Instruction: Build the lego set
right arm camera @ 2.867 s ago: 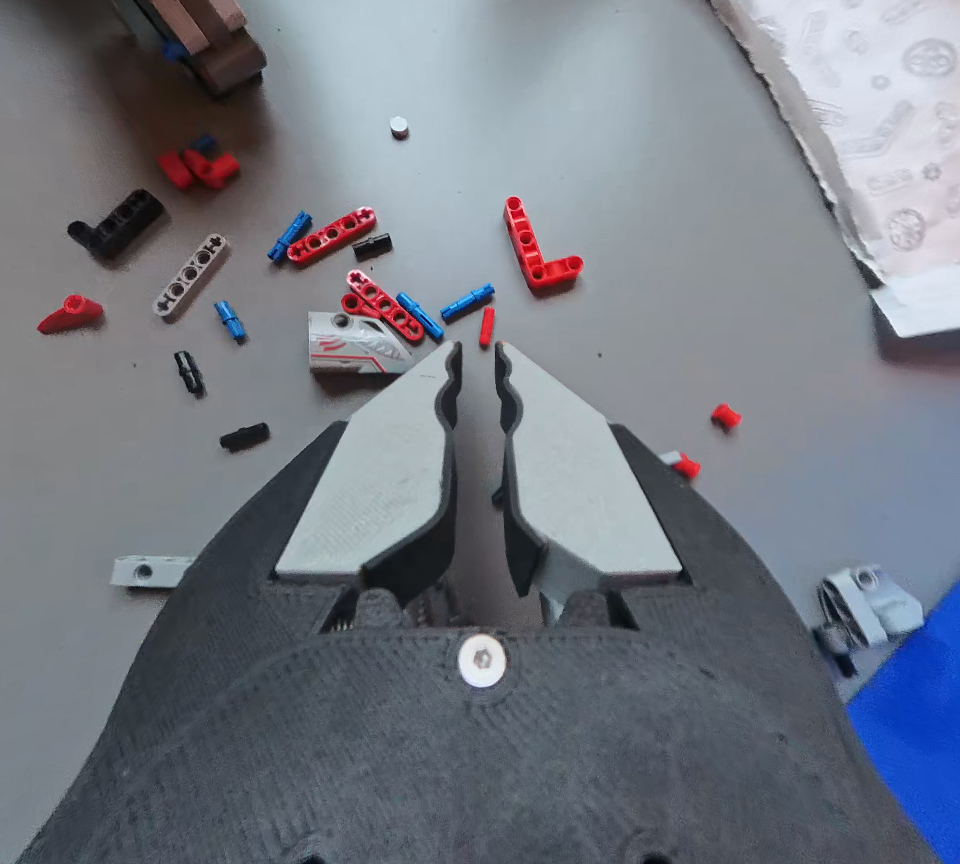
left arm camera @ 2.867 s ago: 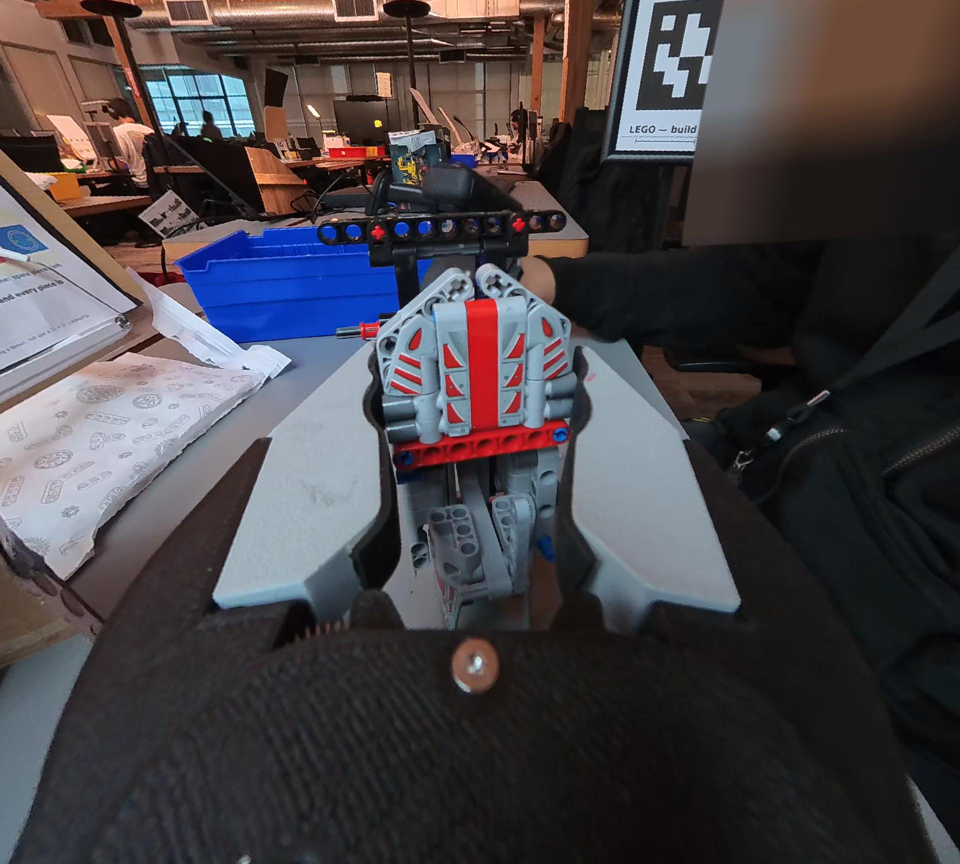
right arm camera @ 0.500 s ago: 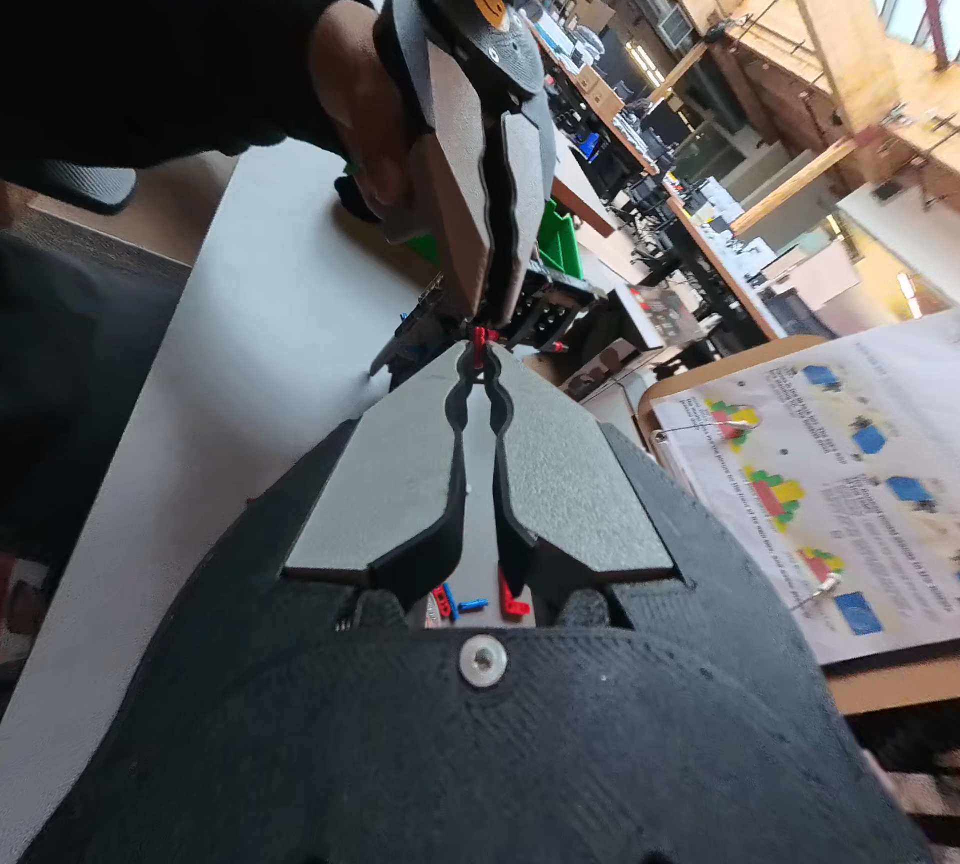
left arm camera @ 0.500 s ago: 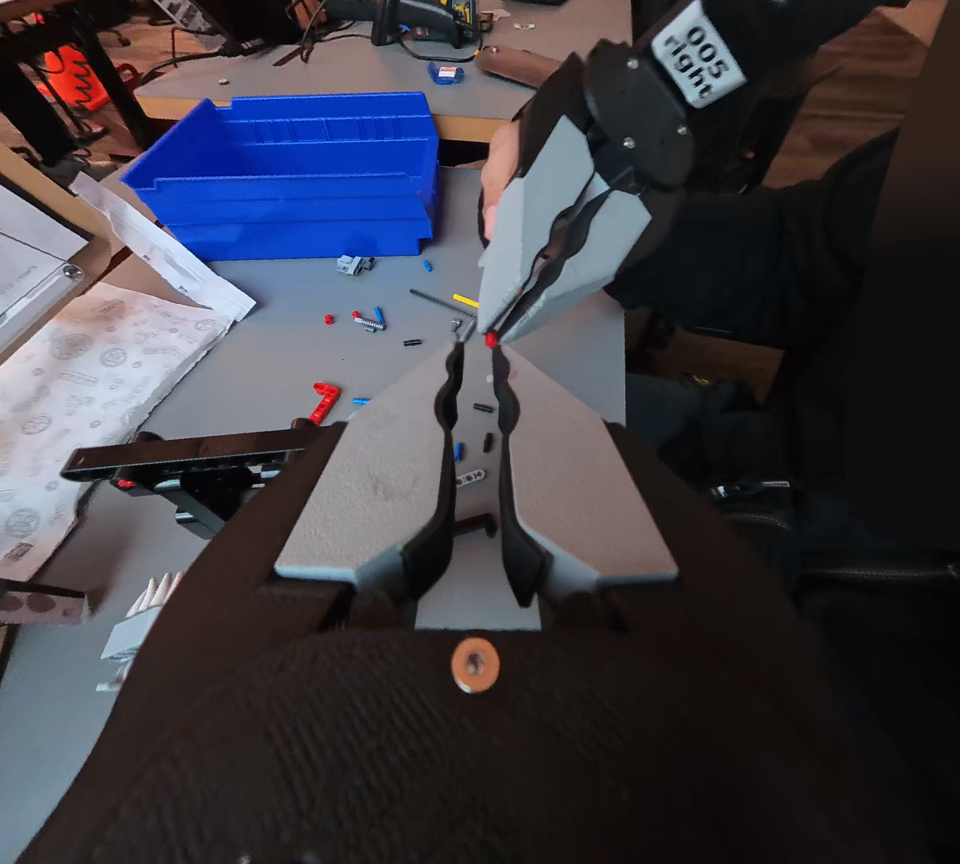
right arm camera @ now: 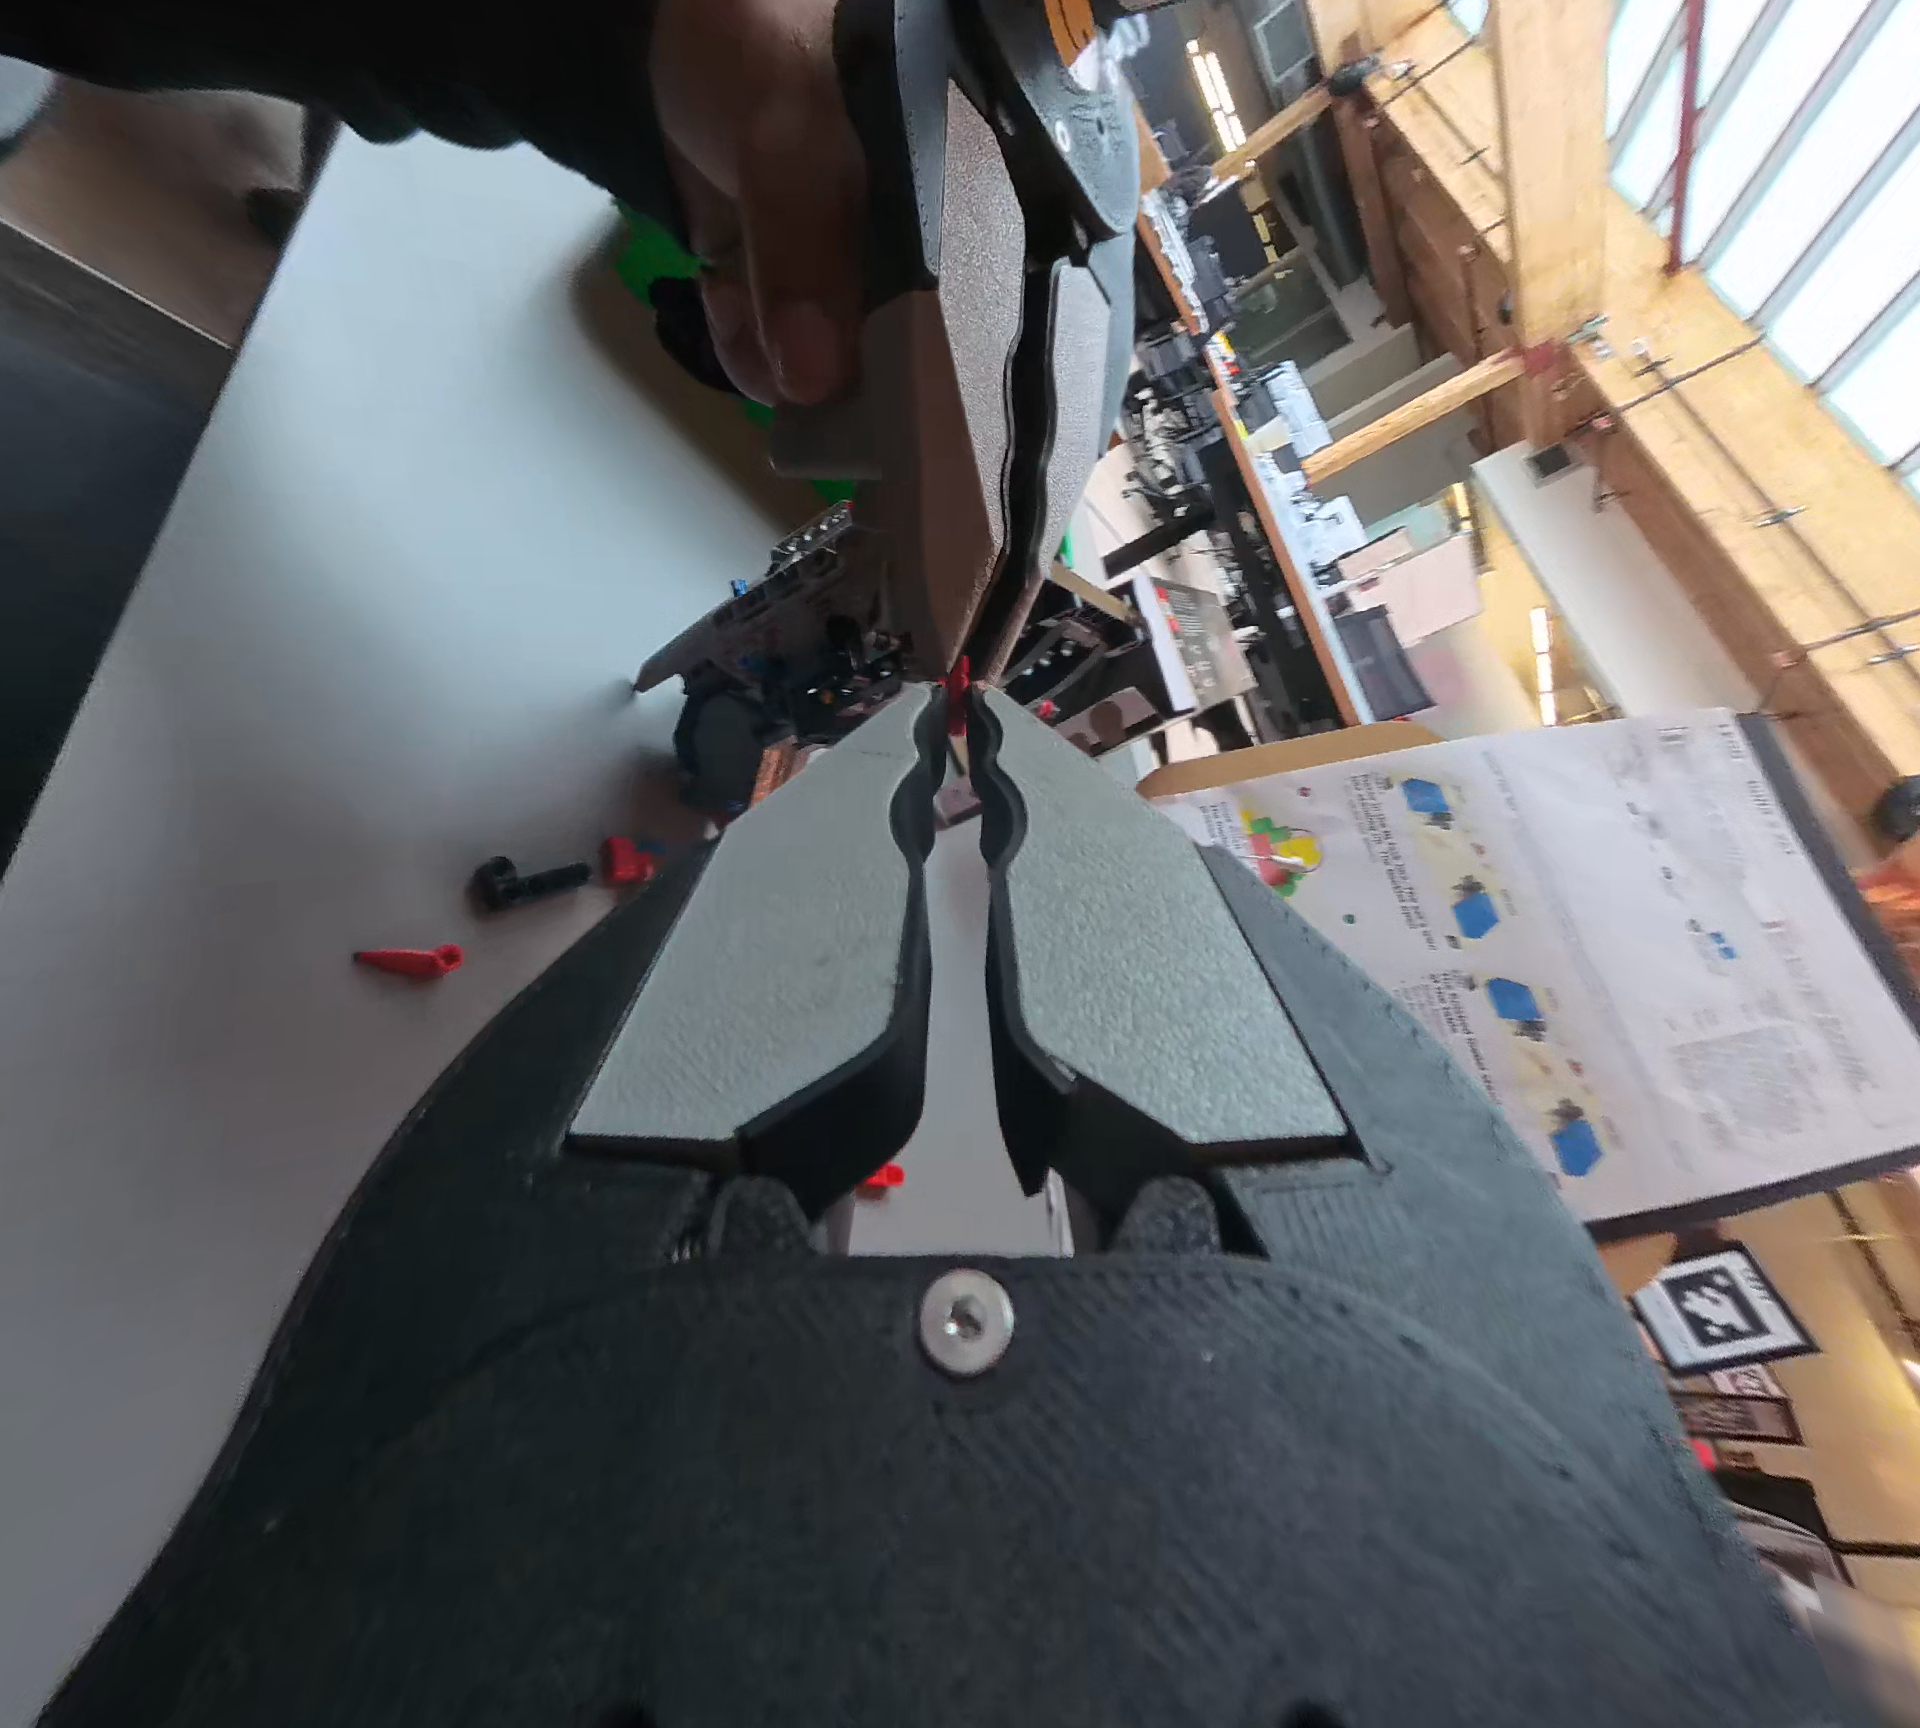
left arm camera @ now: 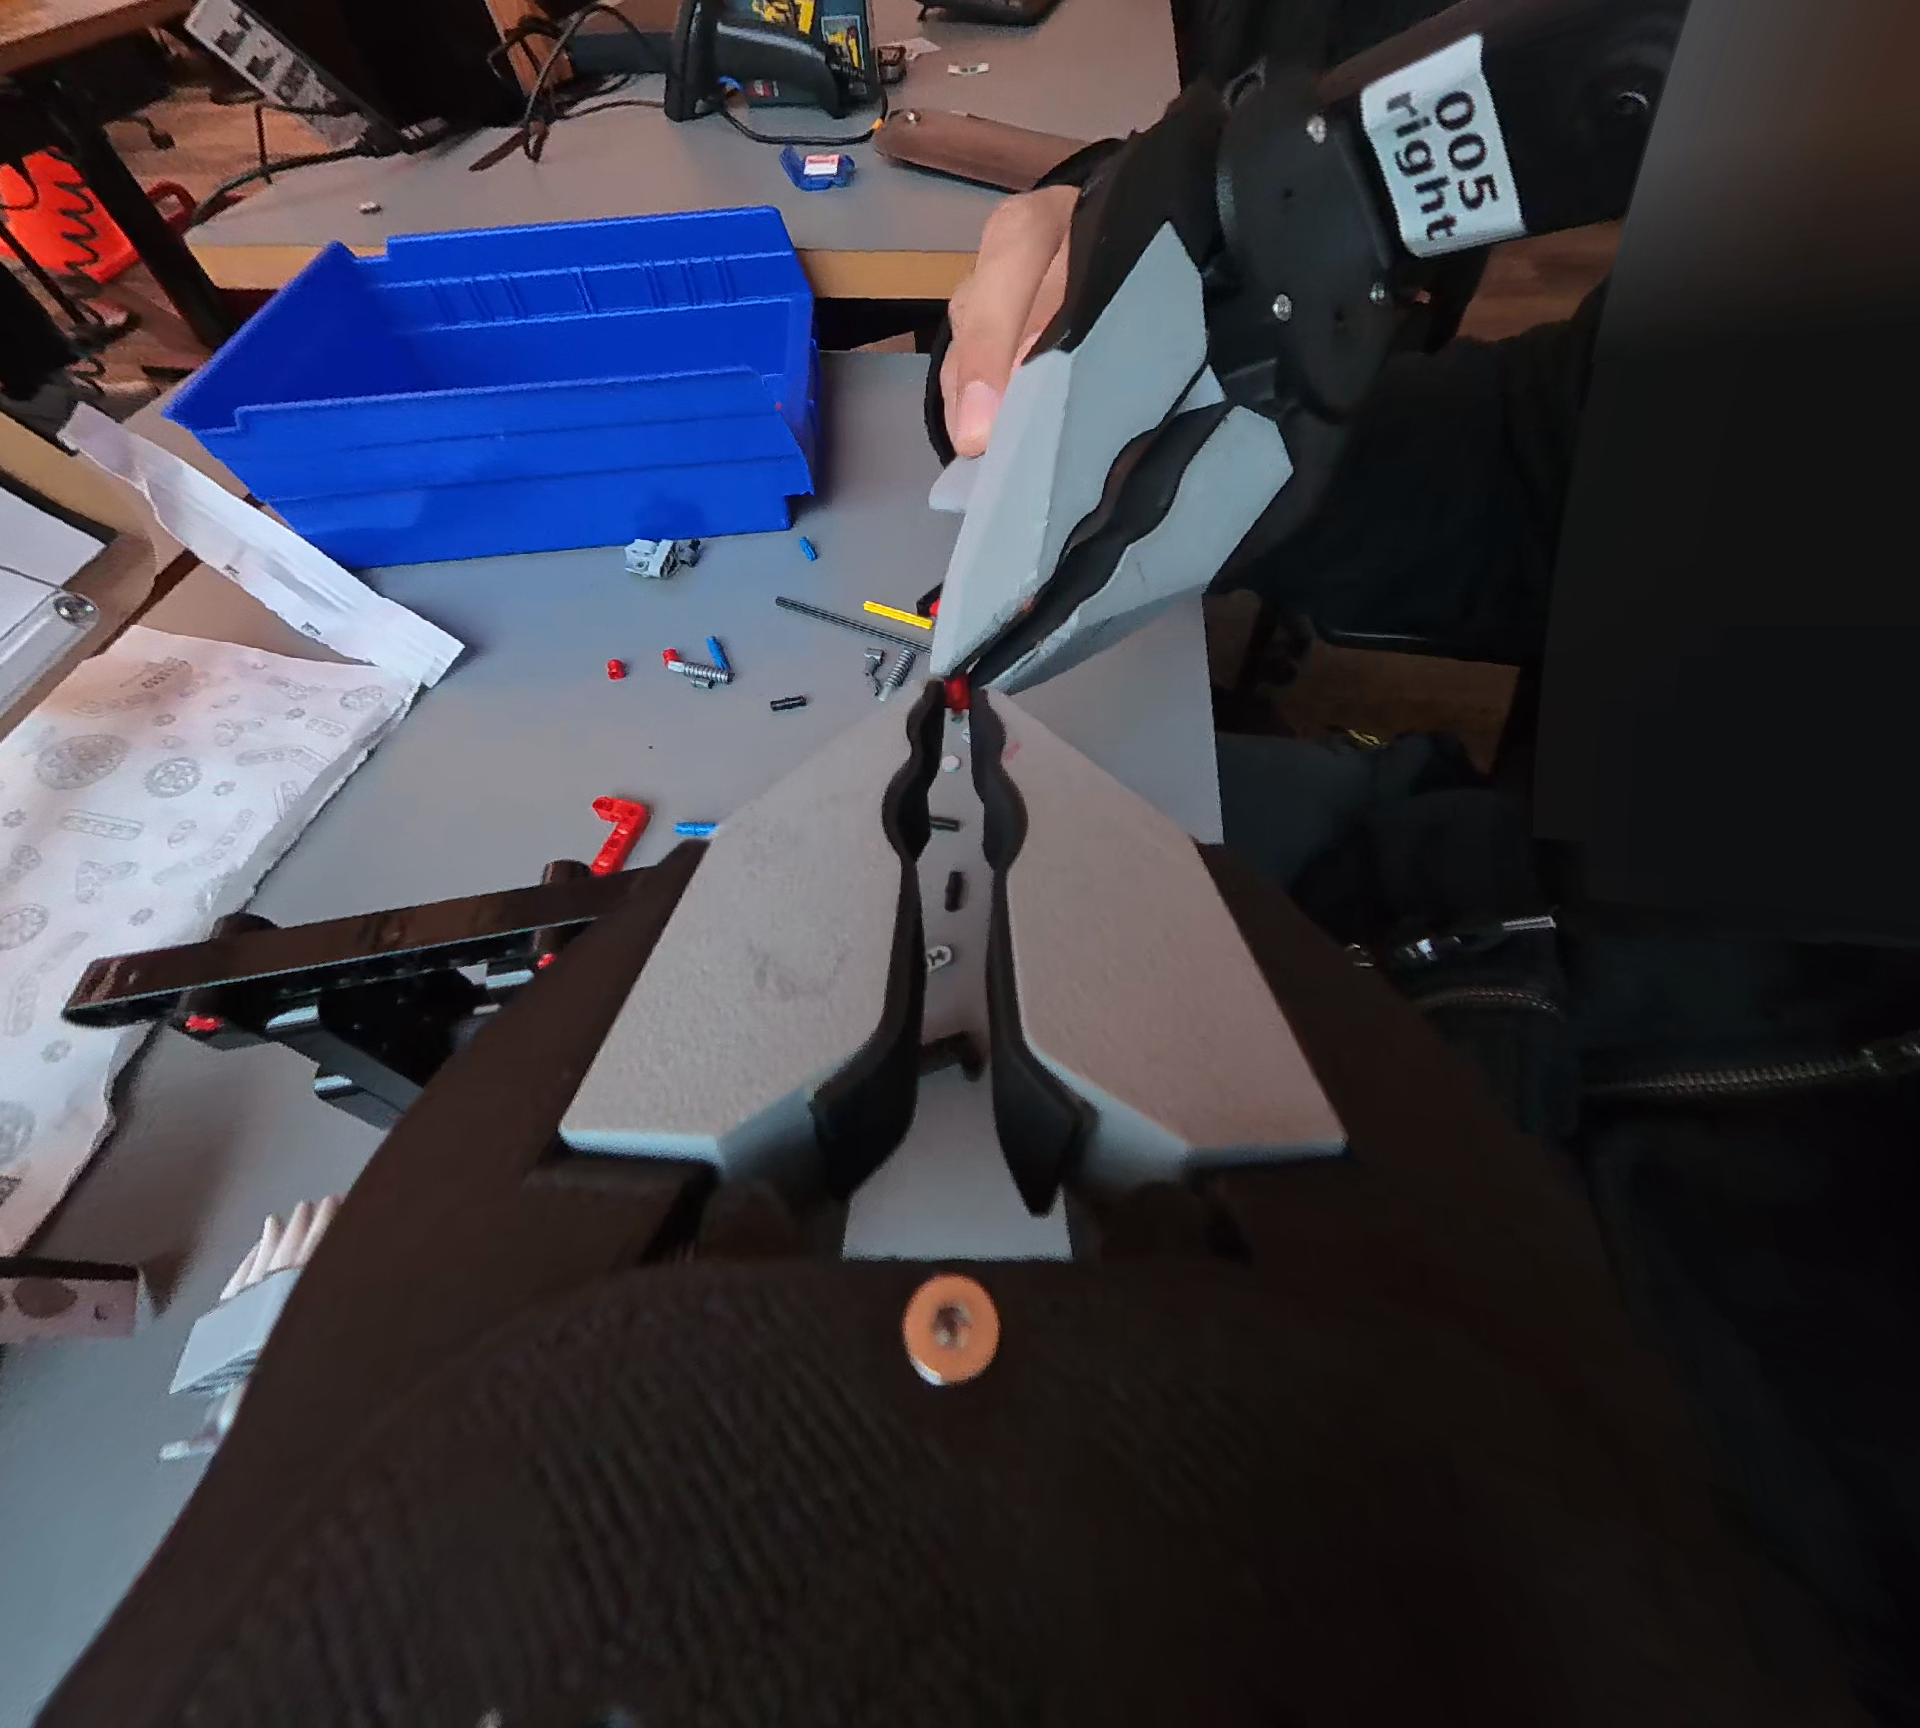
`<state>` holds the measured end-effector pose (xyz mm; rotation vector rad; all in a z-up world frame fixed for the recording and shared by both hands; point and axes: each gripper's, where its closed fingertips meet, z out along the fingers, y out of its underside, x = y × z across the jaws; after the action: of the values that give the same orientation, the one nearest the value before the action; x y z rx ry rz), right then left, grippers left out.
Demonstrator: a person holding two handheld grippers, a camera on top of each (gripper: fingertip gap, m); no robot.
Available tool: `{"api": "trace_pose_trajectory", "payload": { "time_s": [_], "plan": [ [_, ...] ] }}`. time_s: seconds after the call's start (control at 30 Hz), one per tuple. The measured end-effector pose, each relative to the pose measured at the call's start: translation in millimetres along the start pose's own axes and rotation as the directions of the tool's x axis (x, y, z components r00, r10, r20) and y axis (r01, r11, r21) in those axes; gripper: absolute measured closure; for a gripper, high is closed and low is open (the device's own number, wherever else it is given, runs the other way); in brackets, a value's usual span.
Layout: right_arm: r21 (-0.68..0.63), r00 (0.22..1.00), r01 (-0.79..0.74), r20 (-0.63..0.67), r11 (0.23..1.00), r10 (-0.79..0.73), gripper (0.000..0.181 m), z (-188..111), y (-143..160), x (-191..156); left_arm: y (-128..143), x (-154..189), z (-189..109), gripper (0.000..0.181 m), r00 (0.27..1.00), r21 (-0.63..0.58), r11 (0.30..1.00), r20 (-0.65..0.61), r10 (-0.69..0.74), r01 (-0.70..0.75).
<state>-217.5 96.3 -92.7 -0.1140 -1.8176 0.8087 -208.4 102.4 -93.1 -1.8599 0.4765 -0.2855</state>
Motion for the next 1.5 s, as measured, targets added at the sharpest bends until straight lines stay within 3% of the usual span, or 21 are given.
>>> {"api": "trace_pose_trajectory", "payload": {
  "time_s": [0.13, 0.27, 0.47, 0.57, 0.73, 1.5],
  "plan": [
    [0.105, 0.981, -0.184, 0.076, 0.977, 0.176, 0.181, -6.3, -5.0, 1.2, -5.6, 3.7, -2.0, 0.178, 0.999, 0.05, 0.998, -0.033, 0.041, -0.039],
    [0.169, 0.873, -0.463, 0.26, 0.87, 0.413, 0.174, -14.5, -4.6, 1.5, -16.5, 5.7, -7.7, 0.178, 0.997, 0.132, 0.991, -0.061, 0.047, -0.039],
    [0.231, 0.765, -0.632, 0.343, 0.74, 0.545, 0.179, -16.3, -12.0, 10.7, -21.5, 6.9, -9.6, 0.179, 0.995, 0.174, 0.983, -0.068, 0.075, -0.062],
    [0.218, 0.758, -0.636, 0.355, 0.741, 0.547, 0.173, -12.3, -11.9, 7.6, -20.9, 7.9, -8.5, 0.178, 0.994, 0.177, 0.982, -0.079, 0.075, -0.06],
    [0.236, 0.76, -0.636, 0.356, 0.735, 0.543, 0.18, -12.4, -15.8, 10.8, -20.6, 7.4, -7.9, 0.179, 0.994, 0.176, 0.983, -0.081, 0.067, -0.052],
    [0.234, 0.784, -0.611, 0.312, 0.756, 0.537, 0.181, -7.6, -15.8, 12.7, -20.0, 3.2, -8.6, 0.178, 0.997, 0.165, 0.986, -0.064, 0.035, -0.024]
  ]
}}
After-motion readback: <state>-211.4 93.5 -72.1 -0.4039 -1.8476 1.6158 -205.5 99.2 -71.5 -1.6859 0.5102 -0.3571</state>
